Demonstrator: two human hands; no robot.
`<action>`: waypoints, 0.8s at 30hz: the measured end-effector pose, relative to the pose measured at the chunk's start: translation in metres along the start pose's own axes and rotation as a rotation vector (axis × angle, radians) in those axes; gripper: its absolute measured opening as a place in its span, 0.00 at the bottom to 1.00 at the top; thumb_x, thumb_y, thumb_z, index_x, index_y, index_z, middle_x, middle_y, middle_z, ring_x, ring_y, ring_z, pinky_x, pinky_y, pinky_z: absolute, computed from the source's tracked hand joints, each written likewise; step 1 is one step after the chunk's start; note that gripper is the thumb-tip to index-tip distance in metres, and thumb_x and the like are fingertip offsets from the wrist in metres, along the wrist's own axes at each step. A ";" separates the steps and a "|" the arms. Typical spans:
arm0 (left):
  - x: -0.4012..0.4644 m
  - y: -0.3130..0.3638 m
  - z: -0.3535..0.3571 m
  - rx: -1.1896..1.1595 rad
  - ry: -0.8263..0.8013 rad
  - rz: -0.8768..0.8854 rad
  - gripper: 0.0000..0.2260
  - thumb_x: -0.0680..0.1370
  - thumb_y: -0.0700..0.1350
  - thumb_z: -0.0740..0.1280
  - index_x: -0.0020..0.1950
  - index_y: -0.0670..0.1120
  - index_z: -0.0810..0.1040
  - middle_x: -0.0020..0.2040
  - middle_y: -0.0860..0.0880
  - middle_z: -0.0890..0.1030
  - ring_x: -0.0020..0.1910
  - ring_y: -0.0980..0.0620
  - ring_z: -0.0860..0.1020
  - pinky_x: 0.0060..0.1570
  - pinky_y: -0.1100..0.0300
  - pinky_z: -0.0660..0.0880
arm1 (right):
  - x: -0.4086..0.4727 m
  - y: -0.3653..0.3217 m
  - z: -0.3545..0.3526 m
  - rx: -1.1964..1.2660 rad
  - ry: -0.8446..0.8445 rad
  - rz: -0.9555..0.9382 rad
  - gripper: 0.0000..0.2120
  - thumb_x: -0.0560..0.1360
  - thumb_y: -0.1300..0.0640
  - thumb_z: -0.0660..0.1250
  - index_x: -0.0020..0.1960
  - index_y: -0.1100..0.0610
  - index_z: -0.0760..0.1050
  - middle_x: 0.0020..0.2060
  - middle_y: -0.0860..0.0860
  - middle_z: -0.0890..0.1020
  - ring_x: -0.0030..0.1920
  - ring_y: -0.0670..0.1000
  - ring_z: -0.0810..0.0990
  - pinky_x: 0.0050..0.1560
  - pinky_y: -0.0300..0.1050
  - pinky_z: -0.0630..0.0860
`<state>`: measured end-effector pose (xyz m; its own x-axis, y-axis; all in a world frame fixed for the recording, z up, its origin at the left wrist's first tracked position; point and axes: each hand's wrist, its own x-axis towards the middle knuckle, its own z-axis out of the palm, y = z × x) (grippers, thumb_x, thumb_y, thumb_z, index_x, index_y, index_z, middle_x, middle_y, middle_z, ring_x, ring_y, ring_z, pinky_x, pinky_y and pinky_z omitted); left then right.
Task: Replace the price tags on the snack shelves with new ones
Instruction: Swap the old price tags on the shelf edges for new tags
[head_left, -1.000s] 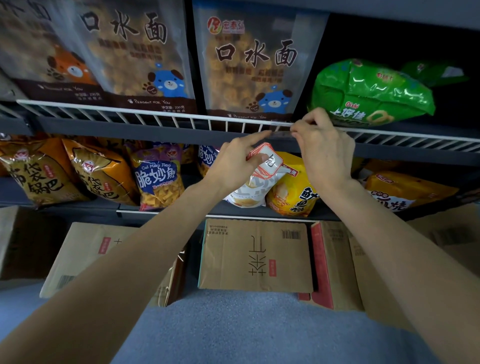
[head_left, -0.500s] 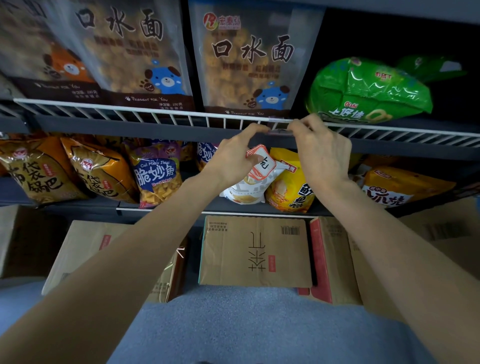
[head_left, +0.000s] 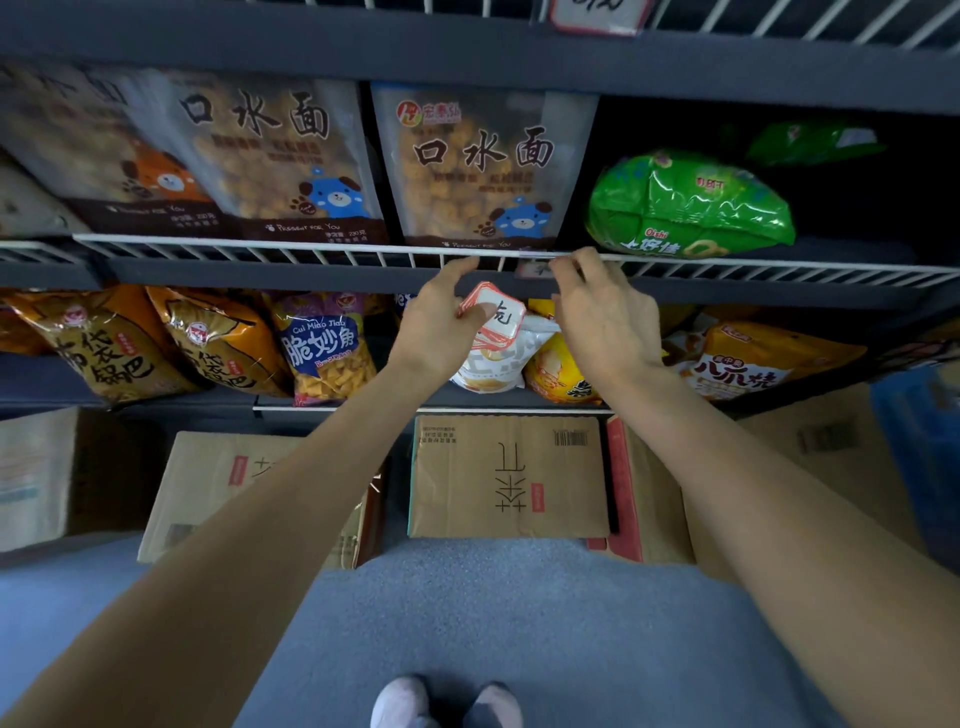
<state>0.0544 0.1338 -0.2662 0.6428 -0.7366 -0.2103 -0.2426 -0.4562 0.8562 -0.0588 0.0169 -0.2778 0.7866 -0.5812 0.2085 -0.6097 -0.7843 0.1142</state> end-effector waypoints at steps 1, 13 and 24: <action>-0.001 0.002 -0.002 0.001 0.008 -0.005 0.23 0.78 0.42 0.65 0.72 0.48 0.65 0.56 0.41 0.80 0.55 0.48 0.78 0.49 0.61 0.71 | 0.000 0.000 0.000 0.013 -0.023 0.000 0.16 0.71 0.64 0.69 0.58 0.60 0.73 0.54 0.56 0.75 0.50 0.57 0.77 0.27 0.44 0.68; -0.021 0.009 -0.016 -0.139 0.066 -0.031 0.20 0.78 0.43 0.65 0.70 0.47 0.67 0.46 0.43 0.83 0.49 0.52 0.81 0.50 0.59 0.78 | -0.005 -0.008 -0.004 0.037 -0.121 0.053 0.28 0.70 0.65 0.69 0.68 0.56 0.67 0.60 0.58 0.70 0.56 0.57 0.73 0.28 0.43 0.65; -0.029 0.003 -0.021 -0.209 0.153 -0.064 0.10 0.79 0.41 0.63 0.57 0.40 0.77 0.44 0.51 0.80 0.42 0.59 0.78 0.40 0.71 0.73 | -0.005 -0.016 -0.008 0.047 -0.170 0.046 0.29 0.71 0.65 0.70 0.70 0.60 0.65 0.61 0.57 0.70 0.57 0.57 0.73 0.31 0.46 0.70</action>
<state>0.0504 0.1644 -0.2471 0.7582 -0.6181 -0.2074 -0.0528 -0.3752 0.9254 -0.0539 0.0343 -0.2730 0.7654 -0.6420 0.0449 -0.6435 -0.7629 0.0616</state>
